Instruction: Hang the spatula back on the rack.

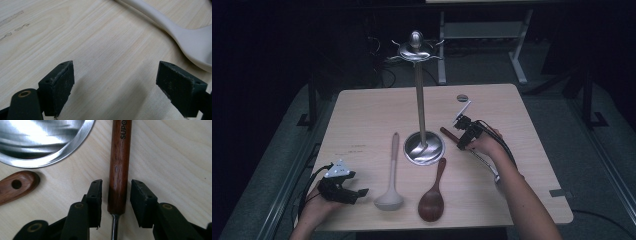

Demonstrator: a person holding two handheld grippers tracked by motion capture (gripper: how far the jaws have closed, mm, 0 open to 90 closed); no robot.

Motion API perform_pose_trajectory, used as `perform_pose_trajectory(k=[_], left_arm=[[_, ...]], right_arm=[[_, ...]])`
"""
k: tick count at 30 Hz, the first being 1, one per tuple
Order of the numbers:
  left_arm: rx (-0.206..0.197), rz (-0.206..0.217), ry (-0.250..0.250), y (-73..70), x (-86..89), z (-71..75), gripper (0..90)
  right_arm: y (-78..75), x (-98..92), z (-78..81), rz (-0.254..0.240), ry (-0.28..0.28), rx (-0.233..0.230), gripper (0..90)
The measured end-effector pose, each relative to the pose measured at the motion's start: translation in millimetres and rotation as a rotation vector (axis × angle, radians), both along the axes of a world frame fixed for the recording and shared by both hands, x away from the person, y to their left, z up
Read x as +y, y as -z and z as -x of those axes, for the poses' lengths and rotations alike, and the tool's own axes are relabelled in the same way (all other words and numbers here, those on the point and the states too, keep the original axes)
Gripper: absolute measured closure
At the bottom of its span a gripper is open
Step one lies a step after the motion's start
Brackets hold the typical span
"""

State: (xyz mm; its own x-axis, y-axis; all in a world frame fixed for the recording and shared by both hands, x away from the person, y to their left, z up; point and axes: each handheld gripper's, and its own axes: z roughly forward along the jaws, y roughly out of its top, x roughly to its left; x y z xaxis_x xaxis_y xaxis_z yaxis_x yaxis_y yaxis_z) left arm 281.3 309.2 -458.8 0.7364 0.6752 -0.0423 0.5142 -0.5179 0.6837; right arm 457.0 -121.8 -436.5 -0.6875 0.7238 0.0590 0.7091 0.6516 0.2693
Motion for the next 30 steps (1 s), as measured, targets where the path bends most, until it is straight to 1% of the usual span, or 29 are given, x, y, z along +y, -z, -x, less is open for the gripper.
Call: perform_pose_trajectory(k=[5,8,14,21,22,23,27,29,30], left_arm=[[-0.001,0.0,0.0,0.2,0.4,-0.1,14.7],[0.0,0.0,0.0,0.3,0.4,-0.1,14.7],[0.0,-0.003,0.003,-0.2,-0.8,0.2,14.7],[0.001,-0.001,0.001,-0.3,-0.4,0.2,14.8],[0.002,-0.002,0.003,-0.2,-0.5,0.1,14.7],[0.001,-0.002,0.004,0.0,-0.6,0.0,14.7],[0.0,0.004,-0.001,0.3,-1.5,0.1,14.7],[0.0,-0.004,0.005,0.1,-1.1,-0.2,14.7],[0.0,-0.003,0.005,0.2,-1.2,-0.3,14.7]], right_arm=[[4.3,1.6,-2.3,0.014,-0.005,-0.001,64.8],[3.8,2.3,-3.0,0.017,0.005,0.008,71.5],[3.5,4.3,-2.3,0.03,0.012,0.004,73.4],[3.6,2.0,-2.6,0.023,0.02,-0.003,73.8],[2.4,-0.7,-2.5,0.01,0.028,-0.015,73.8],[0.8,-2.1,-2.2,0.006,0.039,-0.019,73.8],[-7.3,-8.6,-1.4,-0.037,0.028,-0.048,73.8],[-9.9,-9.3,-0.4,-0.044,0.033,-0.056,73.8],[-15.2,-11.1,2.0,-0.062,0.039,-0.073,73.8]])
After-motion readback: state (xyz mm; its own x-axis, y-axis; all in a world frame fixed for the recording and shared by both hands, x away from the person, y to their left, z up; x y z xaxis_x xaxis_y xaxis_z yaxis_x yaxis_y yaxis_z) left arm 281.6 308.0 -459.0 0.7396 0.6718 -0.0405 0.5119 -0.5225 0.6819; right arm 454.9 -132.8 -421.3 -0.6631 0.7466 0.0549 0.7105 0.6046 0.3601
